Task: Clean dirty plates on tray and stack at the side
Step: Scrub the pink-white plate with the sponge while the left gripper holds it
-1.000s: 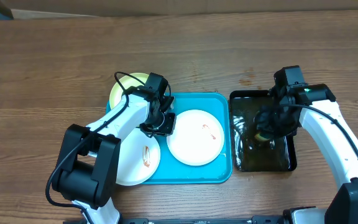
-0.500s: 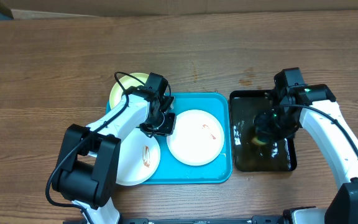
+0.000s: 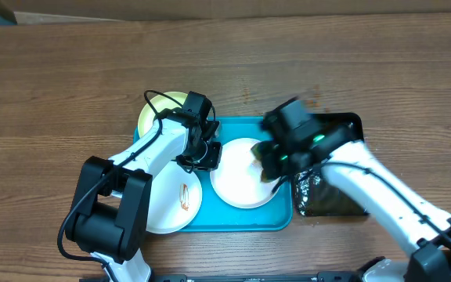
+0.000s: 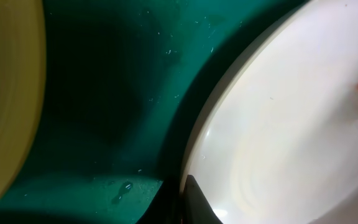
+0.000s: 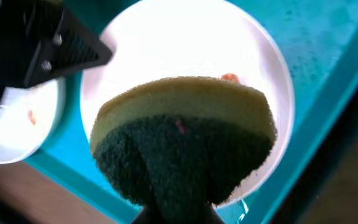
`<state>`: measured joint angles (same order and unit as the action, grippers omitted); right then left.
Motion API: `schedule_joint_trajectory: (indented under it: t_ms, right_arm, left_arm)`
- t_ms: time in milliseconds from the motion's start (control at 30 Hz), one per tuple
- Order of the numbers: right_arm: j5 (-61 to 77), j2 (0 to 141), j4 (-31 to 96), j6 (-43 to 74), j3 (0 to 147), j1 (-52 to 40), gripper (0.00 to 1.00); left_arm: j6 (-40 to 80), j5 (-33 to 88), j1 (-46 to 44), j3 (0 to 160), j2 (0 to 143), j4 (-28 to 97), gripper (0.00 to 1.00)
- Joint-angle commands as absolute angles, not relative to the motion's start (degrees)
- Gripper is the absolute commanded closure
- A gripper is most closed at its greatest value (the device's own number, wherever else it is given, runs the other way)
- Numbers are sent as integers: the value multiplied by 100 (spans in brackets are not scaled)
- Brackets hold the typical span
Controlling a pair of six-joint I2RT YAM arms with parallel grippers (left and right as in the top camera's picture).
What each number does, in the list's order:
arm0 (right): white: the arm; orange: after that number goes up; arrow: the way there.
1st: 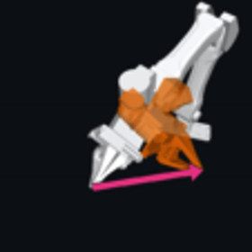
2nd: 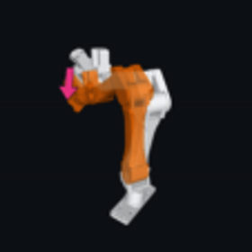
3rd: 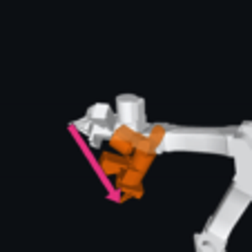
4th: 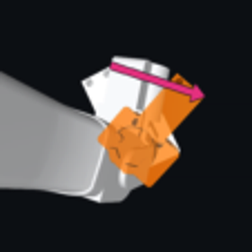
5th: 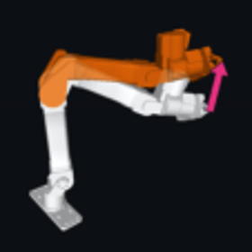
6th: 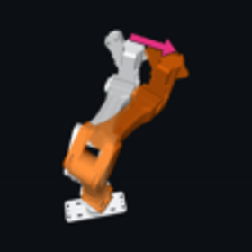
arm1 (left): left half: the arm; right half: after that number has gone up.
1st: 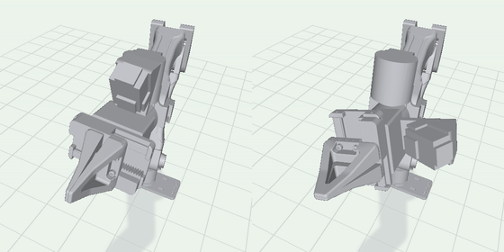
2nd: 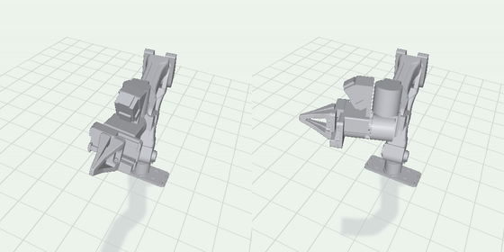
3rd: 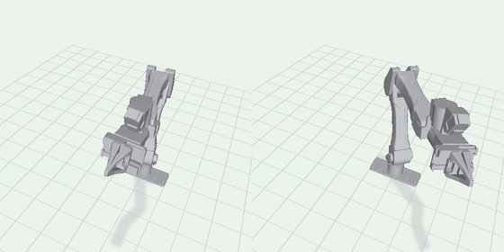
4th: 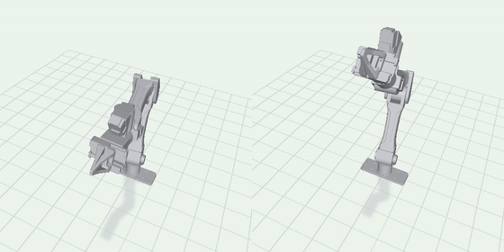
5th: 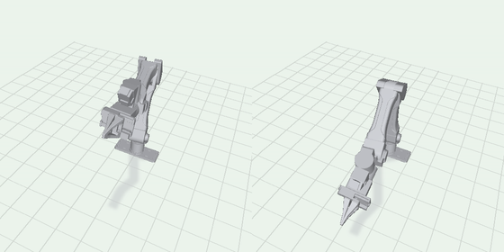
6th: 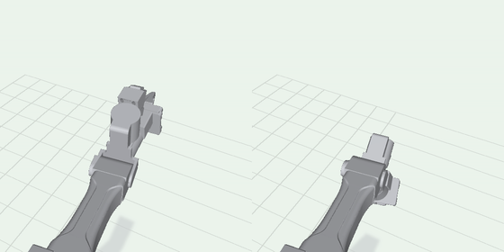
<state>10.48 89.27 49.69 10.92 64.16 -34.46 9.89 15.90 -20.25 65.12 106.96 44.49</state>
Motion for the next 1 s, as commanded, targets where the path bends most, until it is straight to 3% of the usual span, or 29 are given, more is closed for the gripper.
schedule_joint_trajectory:
  t_ms: [0, 200, 433, 467, 567, 600, 633, 767, 900, 967]
  right_arm:
    - [-451, 9168, 4729, 1262, 6412, -3946, 96]
    - [-1468, 9710, 4528, 1267, 6412, -4338, 96]
    - [-1538, 10208, 4403, 1264, 6412, -4311, 94]
    - [-1538, 10241, 4390, 1264, 6412, -4311, 89]
    - [-1540, 10245, 4381, 1264, 6412, -4311, 42]
    - [-1538, 10245, 4388, 1264, 6412, -4311, 32]
    - [-1540, 10245, 4397, 1264, 6412, -4311, 30]
    - [-1538, 10248, 4399, 1374, 6412, -4309, 31]
    - [-1540, 10259, 4429, 1374, 6405, -4300, 44]
    - [-1540, 10259, 4418, 1374, 6375, -4300, 44]
  left_arm:
    - [915, 1612, -2069, 6482, 10790, 4431, 96]
    - [915, 1612, -2069, 6482, 10790, 4436, 96]
    - [917, 1612, -2071, 6482, 10790, 4436, 96]
    - [917, 1612, -2071, 6482, 10790, 4436, 96]
    - [917, 1612, -2069, 6482, 10790, 4436, 96]
    - [915, 1612, -2069, 6482, 10790, 4436, 96]
    - [915, 1612, -2069, 6482, 10790, 4436, 96]
    - [915, 1612, -2069, 6482, 10790, 4436, 96]
    - [915, 1612, -2069, 6482, 10790, 4445, 96]
    - [915, 1612, -2069, 6482, 10790, 4458, 96]
